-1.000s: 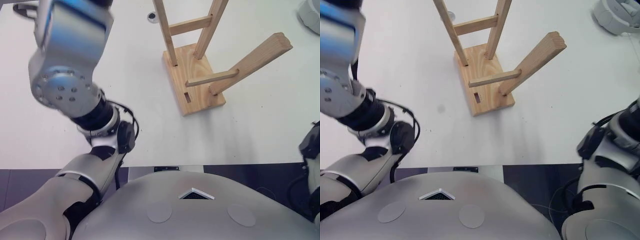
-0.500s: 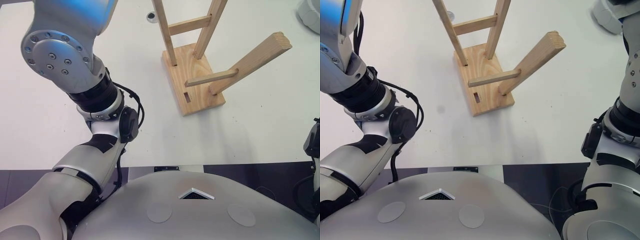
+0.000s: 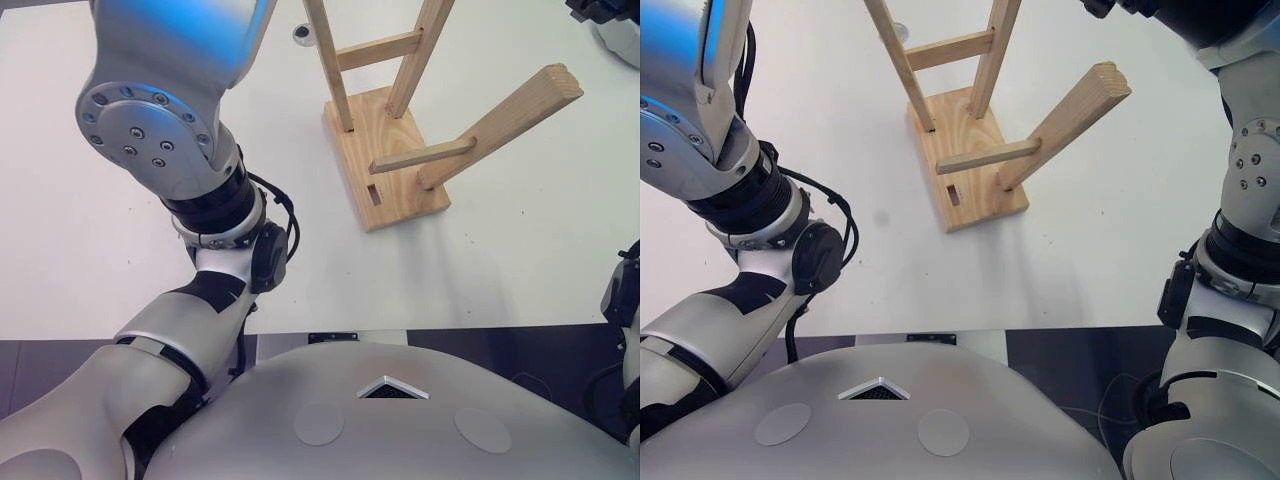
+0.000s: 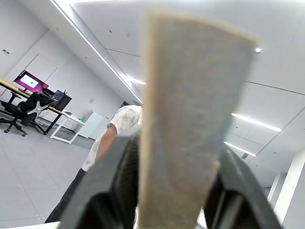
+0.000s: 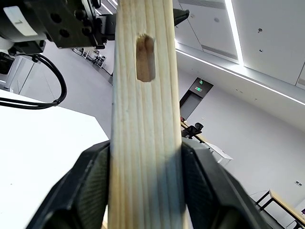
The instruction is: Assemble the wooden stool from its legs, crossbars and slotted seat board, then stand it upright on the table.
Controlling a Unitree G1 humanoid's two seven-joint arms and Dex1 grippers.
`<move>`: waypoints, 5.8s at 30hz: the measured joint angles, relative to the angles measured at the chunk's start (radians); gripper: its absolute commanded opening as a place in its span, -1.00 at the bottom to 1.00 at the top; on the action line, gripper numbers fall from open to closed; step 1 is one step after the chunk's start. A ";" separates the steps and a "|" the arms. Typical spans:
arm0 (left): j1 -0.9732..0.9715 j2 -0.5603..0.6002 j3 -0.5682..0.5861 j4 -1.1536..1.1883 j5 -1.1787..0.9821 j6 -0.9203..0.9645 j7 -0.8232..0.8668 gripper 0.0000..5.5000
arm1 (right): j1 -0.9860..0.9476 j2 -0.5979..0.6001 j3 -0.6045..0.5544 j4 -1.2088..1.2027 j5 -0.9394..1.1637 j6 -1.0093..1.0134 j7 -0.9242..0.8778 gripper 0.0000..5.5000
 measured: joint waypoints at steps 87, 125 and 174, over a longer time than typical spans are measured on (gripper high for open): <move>0.848 0.282 -0.202 -0.292 0.366 0.039 0.141 -0.63 | 0.627 0.115 0.358 0.274 -0.661 -0.159 -0.050 0.62; 0.705 0.163 -0.206 -0.259 0.684 0.301 0.063 -0.63 | 0.144 0.324 0.032 -0.230 -0.662 0.312 -0.410 0.62; 0.640 0.035 -0.183 -0.179 0.947 0.318 -0.071 0.13 | -0.109 0.549 0.357 -0.033 -0.933 0.268 -0.443 0.62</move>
